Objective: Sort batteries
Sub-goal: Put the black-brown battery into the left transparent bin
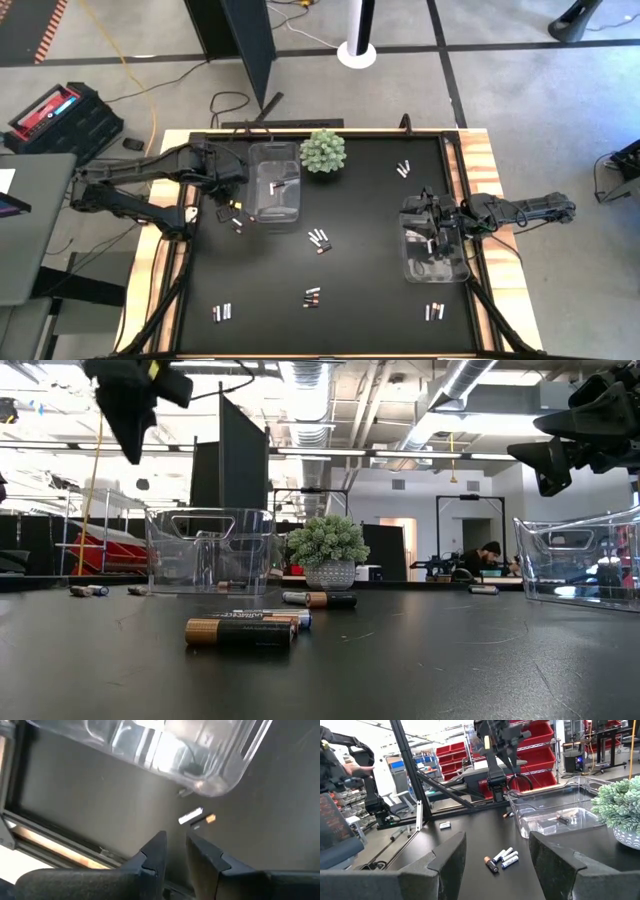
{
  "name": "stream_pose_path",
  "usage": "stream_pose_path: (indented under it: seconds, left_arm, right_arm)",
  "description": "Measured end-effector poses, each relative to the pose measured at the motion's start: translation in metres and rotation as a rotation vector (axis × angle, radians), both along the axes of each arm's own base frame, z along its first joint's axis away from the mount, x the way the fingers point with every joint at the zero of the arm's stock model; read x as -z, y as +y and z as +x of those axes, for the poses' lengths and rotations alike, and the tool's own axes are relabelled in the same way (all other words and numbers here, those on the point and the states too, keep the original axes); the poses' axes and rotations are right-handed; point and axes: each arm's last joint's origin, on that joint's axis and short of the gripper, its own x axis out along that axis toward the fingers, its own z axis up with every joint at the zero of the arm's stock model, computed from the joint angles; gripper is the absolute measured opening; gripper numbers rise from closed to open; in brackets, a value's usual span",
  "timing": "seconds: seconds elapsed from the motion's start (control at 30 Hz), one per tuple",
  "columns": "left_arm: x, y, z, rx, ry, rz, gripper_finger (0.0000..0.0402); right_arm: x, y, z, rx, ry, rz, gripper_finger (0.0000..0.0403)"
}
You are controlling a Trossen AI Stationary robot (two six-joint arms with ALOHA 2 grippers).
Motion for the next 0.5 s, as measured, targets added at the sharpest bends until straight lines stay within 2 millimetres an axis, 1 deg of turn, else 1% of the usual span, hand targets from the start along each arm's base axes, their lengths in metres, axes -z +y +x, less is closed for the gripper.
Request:
stream_pose_path:
  seconds: [0.13,0.27,0.4,0.5]
  left_arm:
    - [0.024,-0.001,-0.003,0.0,0.082,-0.029,0.0069]
    - [0.053,-0.004,-0.003,-0.009,0.097,-0.137,0.0076]
    - [0.076,-0.008,0.001,-0.033,0.035,-0.291,0.0111]
    - [0.089,-0.013,0.004,-0.099,0.0,-0.381,0.0135]
  right_arm:
    - [0.0,0.0,0.0,0.0,0.0,0.0,0.0235]
    - [0.0,0.0,0.0,-0.001,0.0,0.0,0.0235]
    - [0.0,0.0,0.0,0.0,0.0,0.0,0.0235]
    - [0.0,0.0,0.0,0.0,0.0,0.0,0.0235]
